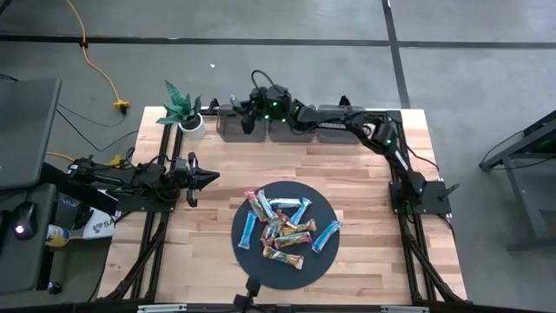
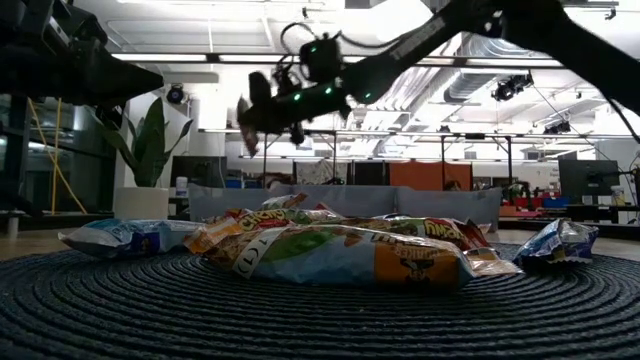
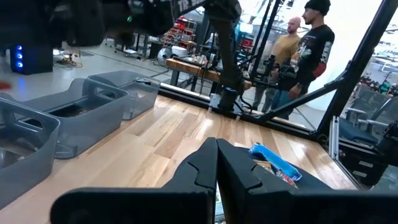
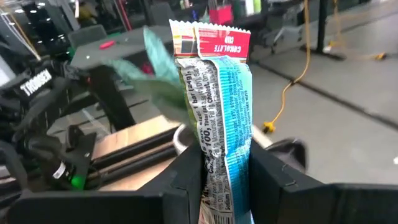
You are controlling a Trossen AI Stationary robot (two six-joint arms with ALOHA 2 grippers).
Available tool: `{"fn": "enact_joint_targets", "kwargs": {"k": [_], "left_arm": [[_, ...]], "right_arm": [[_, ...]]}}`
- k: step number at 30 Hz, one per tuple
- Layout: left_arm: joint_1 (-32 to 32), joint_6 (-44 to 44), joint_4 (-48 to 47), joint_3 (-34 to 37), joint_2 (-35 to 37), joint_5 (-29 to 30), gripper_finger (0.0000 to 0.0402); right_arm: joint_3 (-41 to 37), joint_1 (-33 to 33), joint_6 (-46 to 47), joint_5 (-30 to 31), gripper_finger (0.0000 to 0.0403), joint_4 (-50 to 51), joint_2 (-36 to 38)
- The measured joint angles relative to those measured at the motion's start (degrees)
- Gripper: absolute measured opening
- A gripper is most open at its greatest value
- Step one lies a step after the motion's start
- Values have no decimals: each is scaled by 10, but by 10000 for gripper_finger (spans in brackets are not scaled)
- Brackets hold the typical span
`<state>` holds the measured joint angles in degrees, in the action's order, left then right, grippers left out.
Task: Pick and place Granola Bars by type
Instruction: Put the red granola bar into the left black bin
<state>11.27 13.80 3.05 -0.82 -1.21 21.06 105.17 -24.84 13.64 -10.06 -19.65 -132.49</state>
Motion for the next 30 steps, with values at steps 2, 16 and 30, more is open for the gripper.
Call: {"fn": "enact_joint_targets", "kwargs": {"k": [2, 16, 30], "left_arm": [[0, 0, 0, 0, 0, 0, 1], [0, 0, 0, 0, 0, 0, 1], [0, 0, 0, 0, 0, 0, 1]], "right_arm": [[28, 4, 8, -5, 87, 29, -20], [194, -1, -51, -16, 87, 296, -74], [194, -50, -12, -43, 87, 327, -74]]}}
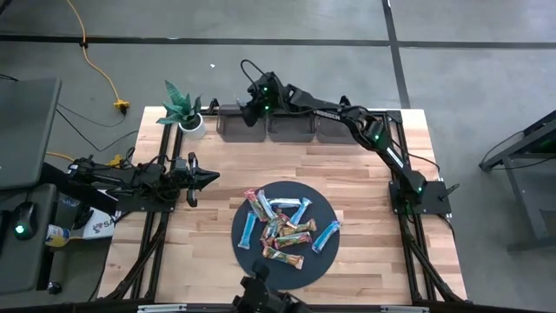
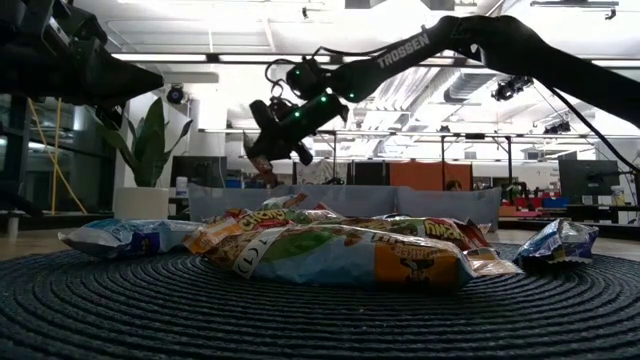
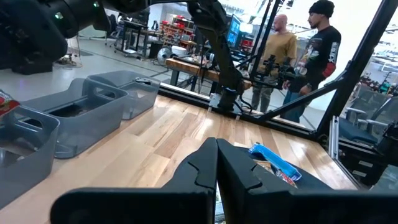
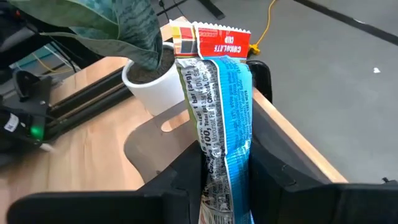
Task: Pick and place Granola Bars by type
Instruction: Put the red granola bar into the left black bin
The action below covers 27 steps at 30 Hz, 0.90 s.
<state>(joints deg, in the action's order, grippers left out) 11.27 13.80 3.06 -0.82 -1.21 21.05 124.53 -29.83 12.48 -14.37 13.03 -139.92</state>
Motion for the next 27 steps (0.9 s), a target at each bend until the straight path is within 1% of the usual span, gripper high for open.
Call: {"fn": "enact_joint_targets", "kwargs": {"k": [5, 15, 27], "left_arm": [[0, 0, 0, 0, 0, 0, 1], [0, 0, 0, 0, 0, 0, 1], [0, 0, 0, 0, 0, 0, 1]], "right_arm": [[0, -2, -14, -2, 87, 6, 0], [-2, -2, -33, 7, 87, 92, 0], [-6, -2, -40, 5, 87, 87, 0]]}}
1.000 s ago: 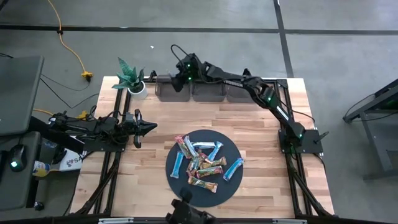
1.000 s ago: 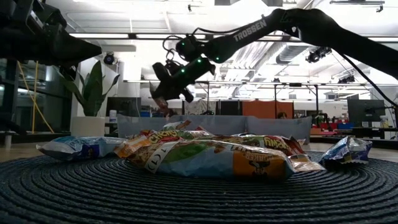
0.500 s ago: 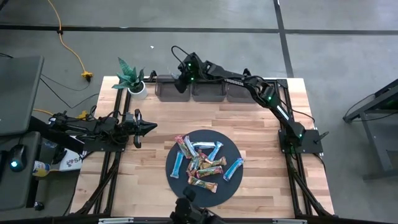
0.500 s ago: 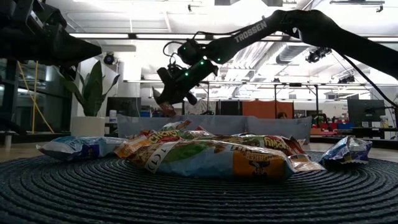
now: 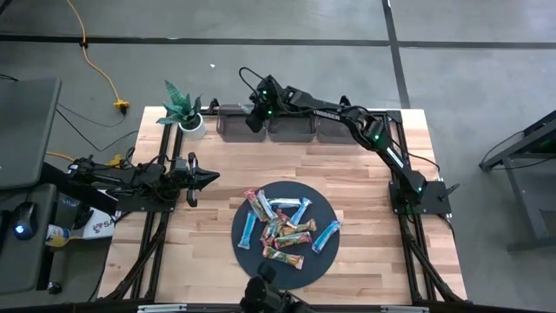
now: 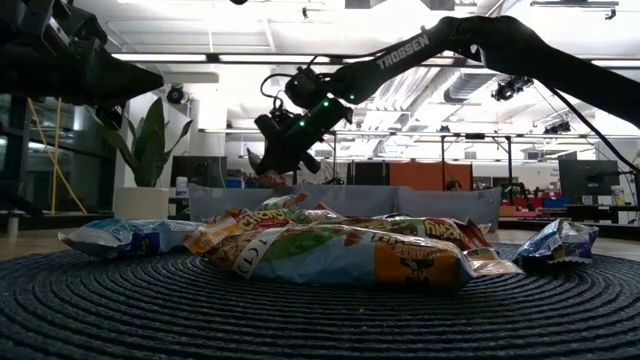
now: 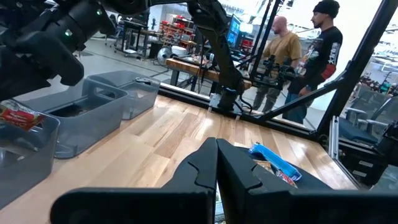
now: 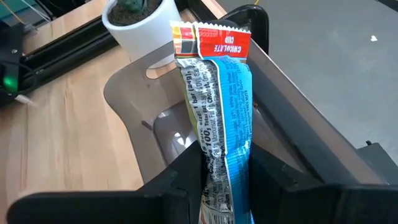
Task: Pick and place Granola Bars by type
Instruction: Put the red granola bar into the left black bin
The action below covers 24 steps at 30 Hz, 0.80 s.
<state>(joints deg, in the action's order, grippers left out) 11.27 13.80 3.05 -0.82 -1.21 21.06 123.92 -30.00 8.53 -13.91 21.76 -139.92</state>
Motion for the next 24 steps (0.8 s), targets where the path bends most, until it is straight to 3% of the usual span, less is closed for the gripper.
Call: {"fn": "enact_joint_targets", "kwargs": {"k": [7, 17, 24], "left_arm": [[0, 0, 0, 0, 0, 0, 1], [0, 0, 0, 0, 0, 0, 1], [0, 0, 0, 0, 0, 0, 1]], "right_arm": [[0, 0, -11, -25, 92, -9, 0], [0, 0, -16, -33, 166, -8, 0], [0, 4, -26, -62, 196, -27, 0]]}}
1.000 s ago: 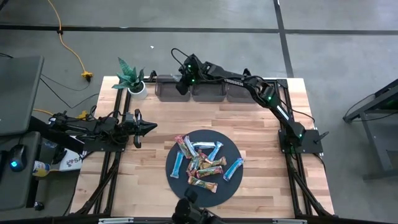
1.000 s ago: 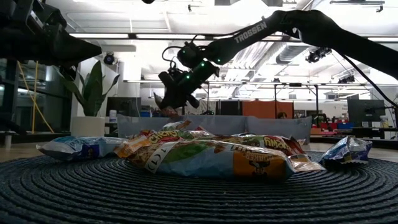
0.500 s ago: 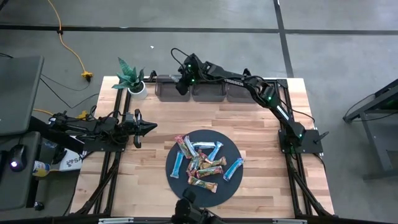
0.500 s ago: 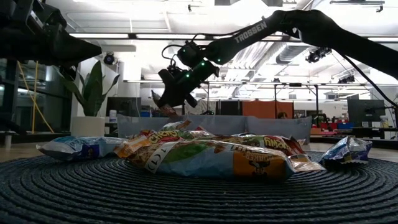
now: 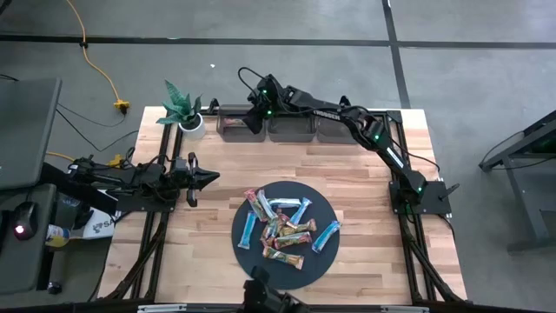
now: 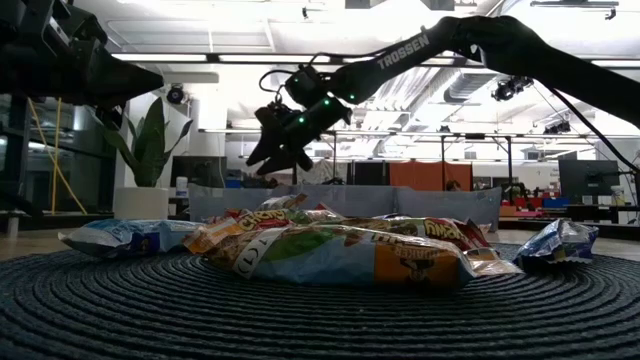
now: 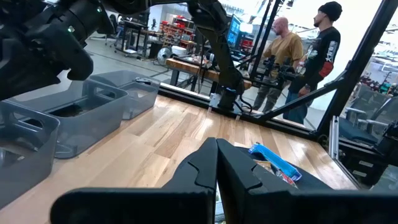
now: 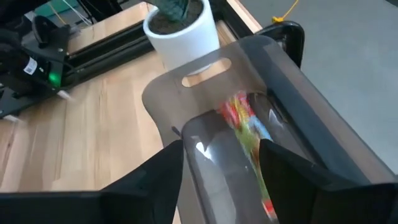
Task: Pick and place Granola Bars by type
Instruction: Put the red granola bar into the left black bin
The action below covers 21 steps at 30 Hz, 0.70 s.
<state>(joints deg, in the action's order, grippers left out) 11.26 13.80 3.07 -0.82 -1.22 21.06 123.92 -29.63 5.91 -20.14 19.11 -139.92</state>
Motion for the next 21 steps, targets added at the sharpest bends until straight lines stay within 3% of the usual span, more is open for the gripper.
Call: {"fn": "enact_joint_targets", "kwargs": {"k": [12, 21], "left_arm": [[0, 0, 0, 0, 0, 0, 1], [0, 0, 0, 0, 0, 0, 1]], "right_arm": [[1, 26, -22, 1, 205, 27, 57], [2, 115, -28, -1, 208, 120, 126]]}}
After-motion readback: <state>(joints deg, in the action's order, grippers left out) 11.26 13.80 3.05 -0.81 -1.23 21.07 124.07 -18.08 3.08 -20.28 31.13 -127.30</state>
